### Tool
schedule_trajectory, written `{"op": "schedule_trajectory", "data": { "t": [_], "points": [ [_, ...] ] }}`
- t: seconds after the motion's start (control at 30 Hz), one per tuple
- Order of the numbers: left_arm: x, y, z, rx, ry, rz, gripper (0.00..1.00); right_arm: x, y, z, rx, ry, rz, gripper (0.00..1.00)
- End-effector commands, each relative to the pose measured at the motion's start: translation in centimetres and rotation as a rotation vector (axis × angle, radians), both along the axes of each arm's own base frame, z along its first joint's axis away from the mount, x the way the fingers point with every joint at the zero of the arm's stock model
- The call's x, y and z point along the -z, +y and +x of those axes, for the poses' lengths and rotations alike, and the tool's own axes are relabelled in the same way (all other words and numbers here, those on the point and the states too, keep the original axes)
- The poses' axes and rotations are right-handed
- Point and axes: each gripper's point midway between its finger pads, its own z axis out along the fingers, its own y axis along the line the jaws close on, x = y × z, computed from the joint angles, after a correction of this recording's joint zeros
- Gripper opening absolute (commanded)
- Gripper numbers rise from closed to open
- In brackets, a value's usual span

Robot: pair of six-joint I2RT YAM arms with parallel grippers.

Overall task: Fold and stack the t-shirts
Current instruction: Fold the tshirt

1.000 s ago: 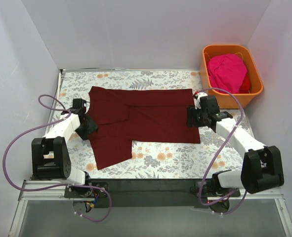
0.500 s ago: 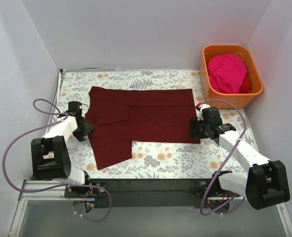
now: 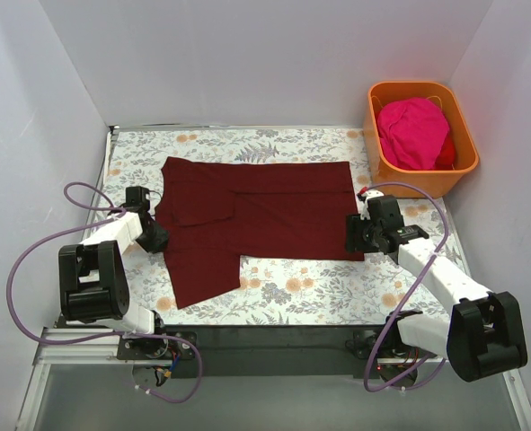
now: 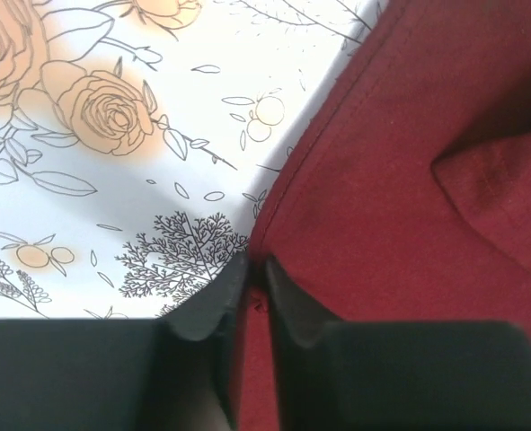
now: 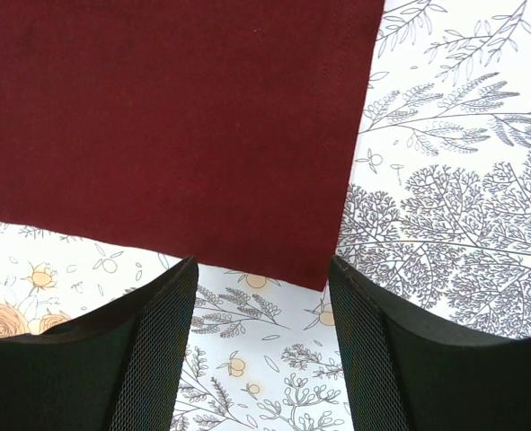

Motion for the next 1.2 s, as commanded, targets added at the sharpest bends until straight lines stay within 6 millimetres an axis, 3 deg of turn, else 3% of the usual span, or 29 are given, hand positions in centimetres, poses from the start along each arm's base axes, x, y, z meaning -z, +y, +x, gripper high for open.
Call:
{"op": "schedule_trajectory", "data": {
  "t": [0.0, 0.07, 0.33, 0.53, 1.0, 1.17],
  "points": [
    [1.6, -0.4, -1.7, 0.010, 0.066, -0.015, 0.09, -0.7, -0.5, 0.3, 0.037, -0.036, -0.015, 0.66],
    [1.6, -0.4, -2.1, 0.010, 0.076, -0.016, 0.00, -0.6, -1.0, 0.1, 0.064, -0.033, -0.028, 0.66],
    [0.7, 0.2, -2.7, 0.009, 0.042, 0.025, 0.00, 0.8, -3.0, -0.7, 0.193, 0.033, -0.095, 0.66],
    [0.5, 0.3, -2.3, 0.010, 0.027, 0.027, 0.00, 1.3, -2.3, -0.4, 0.195, 0.067, -0.080, 0.56],
    [-0.1, 0.3, -1.6, 0.008, -0.004, 0.030, 0.00, 4.5, -2.4, -1.8, 0.210, 0.187, -0.119, 0.55],
    [-0.2, 0.2, -1.6, 0.011, -0.008, 0.026, 0.00, 5.4, -2.7, -2.3, 0.211, 0.218, -0.136, 0.50]
  ]
}}
